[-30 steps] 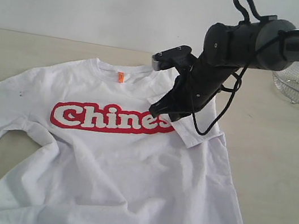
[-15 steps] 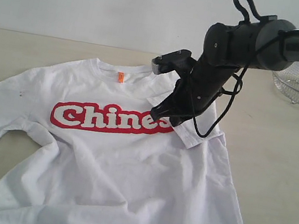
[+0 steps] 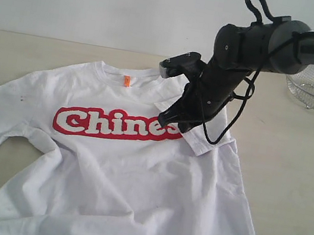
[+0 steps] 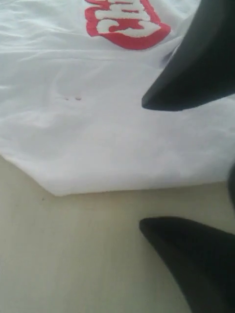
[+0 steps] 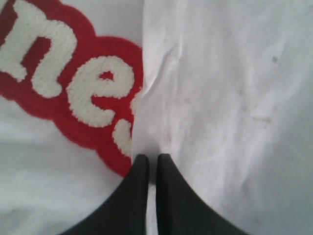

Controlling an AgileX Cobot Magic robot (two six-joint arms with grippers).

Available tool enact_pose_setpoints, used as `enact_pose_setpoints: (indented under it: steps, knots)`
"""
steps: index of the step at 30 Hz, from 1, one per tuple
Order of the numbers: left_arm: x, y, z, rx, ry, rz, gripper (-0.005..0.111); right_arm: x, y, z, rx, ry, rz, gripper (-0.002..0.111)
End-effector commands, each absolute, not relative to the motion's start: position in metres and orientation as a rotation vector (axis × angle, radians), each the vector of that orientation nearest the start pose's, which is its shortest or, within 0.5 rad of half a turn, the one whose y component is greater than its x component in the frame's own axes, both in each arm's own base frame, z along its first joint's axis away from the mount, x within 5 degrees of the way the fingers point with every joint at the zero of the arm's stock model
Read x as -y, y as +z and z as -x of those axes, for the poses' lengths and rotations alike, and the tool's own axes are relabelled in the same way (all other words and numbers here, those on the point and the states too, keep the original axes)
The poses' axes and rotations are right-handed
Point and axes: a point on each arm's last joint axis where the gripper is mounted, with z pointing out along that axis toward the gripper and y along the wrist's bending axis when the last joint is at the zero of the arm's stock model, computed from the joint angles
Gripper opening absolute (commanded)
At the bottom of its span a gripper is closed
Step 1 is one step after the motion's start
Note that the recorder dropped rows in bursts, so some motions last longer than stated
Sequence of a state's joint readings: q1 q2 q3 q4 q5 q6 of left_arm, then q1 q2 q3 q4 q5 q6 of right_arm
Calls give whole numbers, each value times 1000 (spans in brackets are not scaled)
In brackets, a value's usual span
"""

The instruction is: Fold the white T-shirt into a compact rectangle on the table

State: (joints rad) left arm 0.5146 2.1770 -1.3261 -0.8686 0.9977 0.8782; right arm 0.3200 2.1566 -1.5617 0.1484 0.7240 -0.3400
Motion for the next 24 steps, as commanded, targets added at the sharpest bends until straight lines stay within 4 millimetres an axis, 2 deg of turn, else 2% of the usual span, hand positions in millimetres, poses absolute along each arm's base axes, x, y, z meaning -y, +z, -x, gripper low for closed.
enact_pose_setpoints:
  steps: [1,4,7,10,12,13,19,22,24]
  knots:
    - [-128,92,-375,-2744,-866,224,59,-149,150,-423,-2686,160,788,0]
    - [-124,80,-375,-2768,-898,250,58,-149,150,-423,-2691,160,790,0]
    - [-118,74,-374,-2784,-943,216,50,-149,150,-423,-2687,160,789,0]
    - [-115,75,-376,-2771,-939,150,28,-149,150,-423,-2687,160,789,0]
    - [-116,81,-379,-2754,-923,143,7,-149,150,-423,-2690,160,790,0]
    - [-117,83,-380,-2750,-914,138,5,-149,150,-423,-2690,160,790,0]
    - [-115,123,-395,-2666,-847,82,5,-149,150,-421,-2704,162,795,0]
    - [-102,149,-404,-2612,-820,-1,5,-149,150,-421,-2704,162,795,0]
    - [-85,163,-410,-2590,-807,-77,5,-149,150,-421,-2704,163,792,0]
